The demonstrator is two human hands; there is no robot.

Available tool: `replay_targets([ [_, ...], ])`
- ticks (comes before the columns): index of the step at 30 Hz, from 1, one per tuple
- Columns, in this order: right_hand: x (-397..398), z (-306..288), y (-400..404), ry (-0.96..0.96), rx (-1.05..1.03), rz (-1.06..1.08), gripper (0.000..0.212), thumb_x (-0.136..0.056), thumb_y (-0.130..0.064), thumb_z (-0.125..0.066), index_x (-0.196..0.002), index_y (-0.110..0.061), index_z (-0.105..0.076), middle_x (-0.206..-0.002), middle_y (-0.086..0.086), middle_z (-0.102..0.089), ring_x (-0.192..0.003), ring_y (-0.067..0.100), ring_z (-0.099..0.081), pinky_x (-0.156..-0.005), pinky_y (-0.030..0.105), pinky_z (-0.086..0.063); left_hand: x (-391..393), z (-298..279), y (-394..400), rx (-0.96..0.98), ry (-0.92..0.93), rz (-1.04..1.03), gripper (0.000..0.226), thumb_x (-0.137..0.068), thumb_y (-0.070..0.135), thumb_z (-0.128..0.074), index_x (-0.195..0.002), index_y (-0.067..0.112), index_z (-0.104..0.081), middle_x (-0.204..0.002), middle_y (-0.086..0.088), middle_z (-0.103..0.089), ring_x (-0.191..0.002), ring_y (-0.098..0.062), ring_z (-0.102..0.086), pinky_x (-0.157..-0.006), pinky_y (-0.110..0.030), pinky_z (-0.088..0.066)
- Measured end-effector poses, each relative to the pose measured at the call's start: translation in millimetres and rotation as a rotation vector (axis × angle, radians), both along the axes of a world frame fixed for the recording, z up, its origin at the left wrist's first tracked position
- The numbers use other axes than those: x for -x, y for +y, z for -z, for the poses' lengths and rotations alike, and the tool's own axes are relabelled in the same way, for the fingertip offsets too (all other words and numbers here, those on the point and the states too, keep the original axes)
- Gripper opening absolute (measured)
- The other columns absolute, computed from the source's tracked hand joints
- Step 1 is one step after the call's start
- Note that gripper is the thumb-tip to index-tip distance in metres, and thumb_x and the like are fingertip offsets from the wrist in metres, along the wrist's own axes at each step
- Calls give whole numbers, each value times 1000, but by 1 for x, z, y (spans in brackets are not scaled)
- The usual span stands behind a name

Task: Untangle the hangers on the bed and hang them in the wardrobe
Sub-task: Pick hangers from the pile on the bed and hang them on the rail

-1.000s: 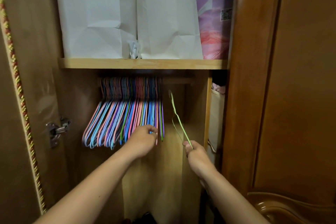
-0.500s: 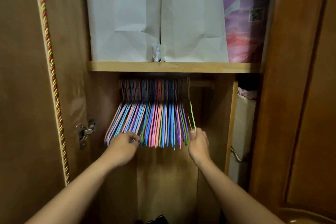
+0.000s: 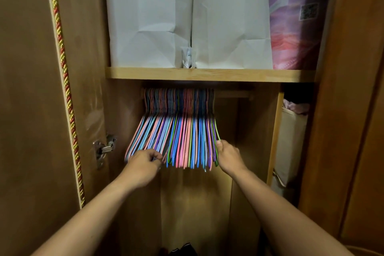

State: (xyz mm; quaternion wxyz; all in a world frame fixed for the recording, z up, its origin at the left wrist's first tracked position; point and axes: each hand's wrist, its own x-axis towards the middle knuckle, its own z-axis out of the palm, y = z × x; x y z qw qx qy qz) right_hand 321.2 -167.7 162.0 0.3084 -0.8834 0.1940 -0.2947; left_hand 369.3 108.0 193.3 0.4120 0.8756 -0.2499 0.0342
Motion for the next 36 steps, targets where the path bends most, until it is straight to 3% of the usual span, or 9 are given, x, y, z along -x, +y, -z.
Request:
replay_targets([
  [5,4,2,4,-2,-51,26,51,-104,-52,-23,-126,-21,-56,-112,5,-66,-108,25,-61,-93,42,-51,6,-1,3,-19,22,-11,14,-98,19,-56,-94,23,-68,-94,-2,-68,-88,-18,-64,-75,-28,-51],
  [7,9,-1,4,50,-34,53,56,-103,-53,-26,-139,-16,-49,-128,11,-61,-121,31,-56,-101,46,-47,9,1,2,-18,32,-35,13,-98,22,-56,-97,24,-68,-98,0,-67,-91,-17,-63,-80,-28,-51],
  [10,22,-9,14,10,70,162,56,-104,-39,-38,-152,-11,-31,-148,13,-42,-137,32,-39,-111,44,-38,19,3,-2,-7,69,-82,10,-98,24,-57,-97,24,-67,-94,2,-67,-83,-16,-62,-67,-25,-45],
  [14,44,-18,58,-390,399,77,41,-92,-16,-49,-132,-12,-55,-130,7,-51,-123,26,-44,-101,41,-44,39,17,-2,54,100,-154,9,-94,17,-60,-92,21,-68,-89,2,-68,-84,-20,-63,-71,-26,-42],
  [17,47,-3,106,-439,372,-184,36,-83,-14,-46,-114,-10,-64,-112,10,-56,-107,31,-52,-94,44,-46,71,38,12,76,127,-276,14,-96,18,-57,-100,22,-70,-88,3,-69,-71,-13,-58,-65,-24,-40],
  [23,89,90,200,48,161,-771,19,-93,-16,-49,-104,-23,-63,-110,1,-56,-100,29,-58,-82,33,-43,188,124,85,116,292,-651,14,-96,23,-56,-95,23,-70,-78,4,-69,-62,-12,-60,-56,-25,-47],
  [27,155,158,256,477,270,-1072,19,-97,-22,-46,-102,-26,-64,-115,0,-60,-105,26,-57,-85,32,-44,312,188,137,154,457,-897,15,-96,14,-55,-89,19,-68,-77,0,-68,-63,-12,-59,-58,-23,-45],
  [30,217,183,304,620,355,-1304,20,-98,-22,-47,-96,-24,-67,-107,-1,-65,-94,21,-59,-78,30,-47,416,221,172,298,564,-1086,17,-97,16,-53,-87,19,-66,-76,-1,-67,-63,-15,-60,-55,-25,-43],
  [36,367,196,413,678,467,-1718,21,-101,-27,-43,-101,-29,-64,-104,-5,-62,-81,14,-61,-65,29,-49,637,250,203,667,616,-1508,18,-100,6,-44,-95,13,-60,-77,-5,-61,-54,-13,-52,-46,-19,-34],
])
